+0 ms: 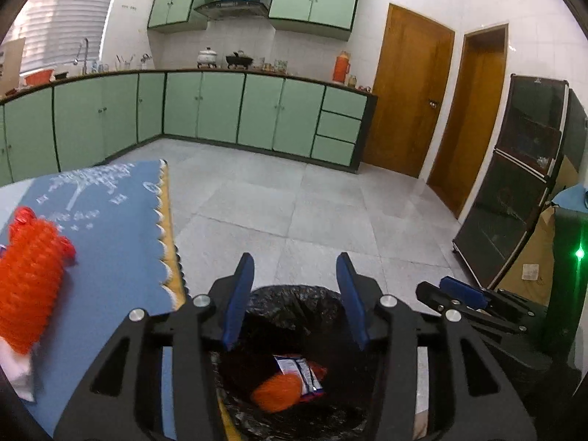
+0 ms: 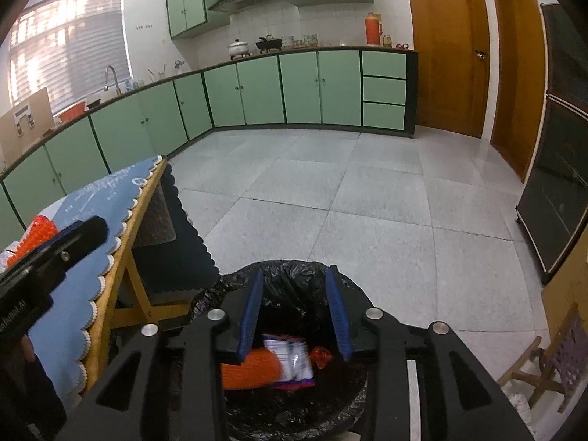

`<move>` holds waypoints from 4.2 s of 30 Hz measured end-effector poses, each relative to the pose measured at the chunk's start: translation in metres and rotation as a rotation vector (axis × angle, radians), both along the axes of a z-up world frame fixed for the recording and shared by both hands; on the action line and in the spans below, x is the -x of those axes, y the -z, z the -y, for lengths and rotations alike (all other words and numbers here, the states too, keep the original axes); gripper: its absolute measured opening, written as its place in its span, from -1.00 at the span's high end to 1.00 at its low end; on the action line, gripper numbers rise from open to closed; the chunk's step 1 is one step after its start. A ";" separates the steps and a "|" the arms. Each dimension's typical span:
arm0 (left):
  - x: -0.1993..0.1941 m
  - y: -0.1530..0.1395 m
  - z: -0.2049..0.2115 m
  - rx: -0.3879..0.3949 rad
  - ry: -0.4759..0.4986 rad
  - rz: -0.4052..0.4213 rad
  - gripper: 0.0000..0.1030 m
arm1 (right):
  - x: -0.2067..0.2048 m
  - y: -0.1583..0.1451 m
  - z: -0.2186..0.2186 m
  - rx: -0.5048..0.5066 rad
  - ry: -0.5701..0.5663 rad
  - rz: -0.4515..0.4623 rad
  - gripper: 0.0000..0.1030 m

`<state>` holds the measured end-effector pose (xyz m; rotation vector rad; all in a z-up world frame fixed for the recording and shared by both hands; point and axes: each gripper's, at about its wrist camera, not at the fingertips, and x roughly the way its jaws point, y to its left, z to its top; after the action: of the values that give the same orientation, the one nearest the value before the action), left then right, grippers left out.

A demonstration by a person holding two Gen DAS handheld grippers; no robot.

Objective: Collect trash
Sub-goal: 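Carry the net and packet over the bin and open both grippers, then grasp the white tissue with the left gripper while the right gripper grasps another orange net, then carry the tissue and net over the bin and open both grippers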

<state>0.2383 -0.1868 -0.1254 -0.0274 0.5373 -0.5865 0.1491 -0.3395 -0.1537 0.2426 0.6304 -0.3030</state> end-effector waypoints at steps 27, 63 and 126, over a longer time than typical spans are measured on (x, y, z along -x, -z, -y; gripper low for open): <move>0.073 -0.033 -0.233 -0.140 -0.610 0.083 -0.20 | -0.021 -0.048 -0.197 0.002 -0.435 0.128 -0.03; 0.080 -0.070 -0.248 -0.010 -0.605 0.304 0.97 | -0.072 -0.043 -0.263 -0.041 -0.556 0.101 -0.02; 0.016 0.001 0.007 0.019 -0.052 0.119 0.96 | -0.011 -0.010 -0.014 -0.020 -0.089 0.005 0.72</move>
<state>0.2224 -0.1940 -0.1265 -0.0238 0.4142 -0.5387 0.1602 -0.3258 -0.1435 0.2336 0.6373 -0.2107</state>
